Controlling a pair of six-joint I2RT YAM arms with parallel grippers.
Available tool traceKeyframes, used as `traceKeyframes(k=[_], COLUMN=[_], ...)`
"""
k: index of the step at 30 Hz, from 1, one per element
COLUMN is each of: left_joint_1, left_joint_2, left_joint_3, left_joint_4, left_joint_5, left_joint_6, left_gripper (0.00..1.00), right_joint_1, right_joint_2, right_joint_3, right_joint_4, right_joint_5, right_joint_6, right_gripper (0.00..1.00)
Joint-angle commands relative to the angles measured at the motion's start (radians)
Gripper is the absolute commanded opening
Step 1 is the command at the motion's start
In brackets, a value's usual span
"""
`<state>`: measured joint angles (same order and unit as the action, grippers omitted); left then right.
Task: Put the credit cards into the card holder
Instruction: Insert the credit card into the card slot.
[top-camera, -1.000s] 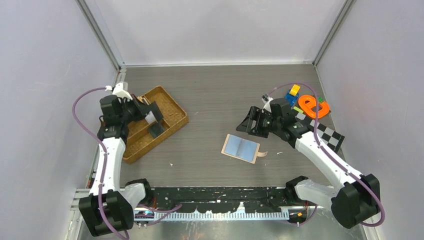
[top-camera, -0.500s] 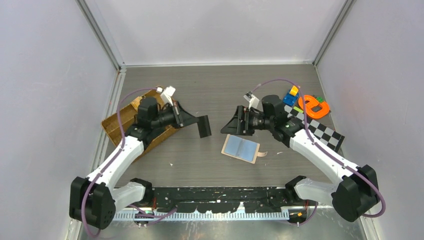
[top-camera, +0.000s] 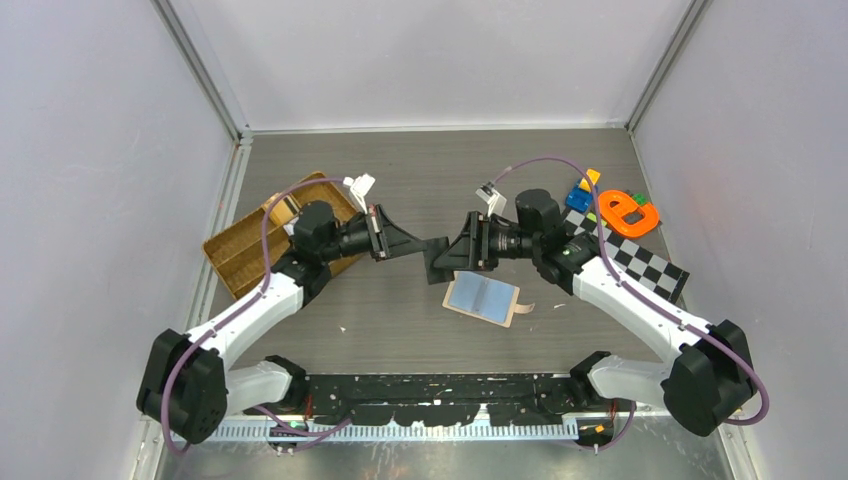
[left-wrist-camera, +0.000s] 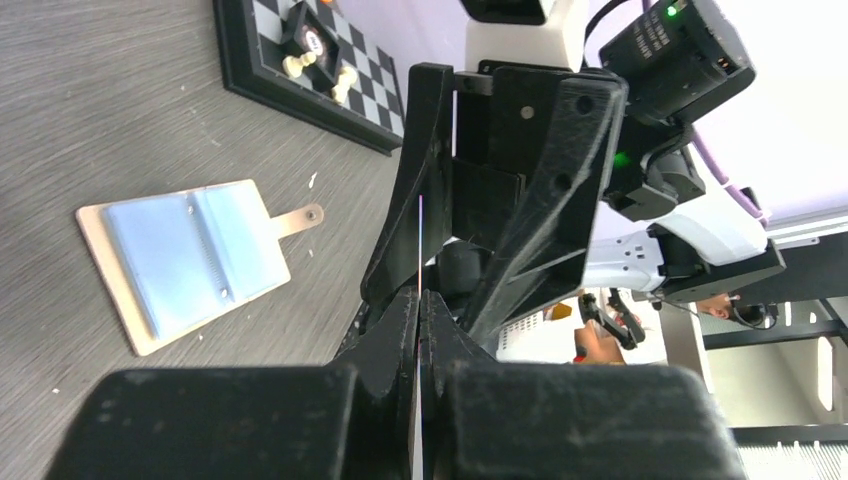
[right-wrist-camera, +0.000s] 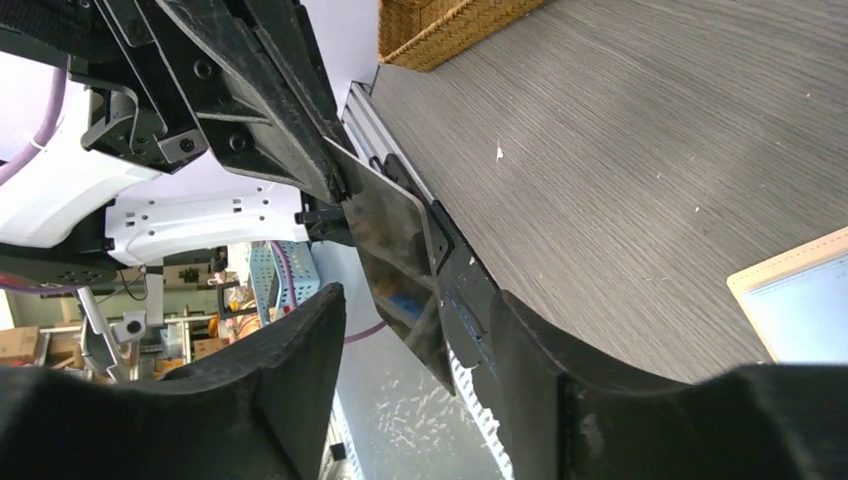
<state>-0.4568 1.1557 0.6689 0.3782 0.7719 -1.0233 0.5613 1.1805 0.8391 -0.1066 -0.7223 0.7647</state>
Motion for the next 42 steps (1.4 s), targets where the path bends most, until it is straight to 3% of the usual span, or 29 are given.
traceKeyframes(k=[1,6,7,11,16,28,42], left_joint_1=[-0.012,-0.061,-0.07,-0.105,-0.163,-0.278,-0.292], left_joint_2=[0.011,0.063,0.072,0.099,0.182,0.481,0.64], left_joint_3=[-0.005,-0.005,-0.003,0.008,0.119,0.305,0.394], left_joint_4=[0.108,0.098,0.083,-0.029,-0.315,-0.493,-0.551], left_joint_5=[0.012,-0.018,-0.033,-0.139,-0.315,-0.444,-0.449], left_joint_6=[-0.038,-0.021,-0.012,0.065,0.207,0.323,0.364], left_gripper=[0.0,0.01,0.12,0.46,0.59,0.62,0.58], right_joint_1=[0.005,0.001,-0.004,-0.068,-0.228,-0.261,-0.259], right_joint_2=[-0.022,-0.034,-0.043,-0.104,-0.137,-0.011,0.101], right_joint_3=[0.006,-0.007,-0.004,-0.019,-0.102,-0.267,-0.321], right_joint_4=[0.081,0.079,0.023,-0.162,-0.297,-0.255,-0.08], right_joint_5=[-0.02,0.021,0.058,0.193,0.217,0.252,0.161], right_joint_6=[0.031,0.045,0.03,-0.025,-0.046,-0.094,-0.111], right_gripper=[0.53,0.07,0.01,0.0,0.01,0.01,0.01])
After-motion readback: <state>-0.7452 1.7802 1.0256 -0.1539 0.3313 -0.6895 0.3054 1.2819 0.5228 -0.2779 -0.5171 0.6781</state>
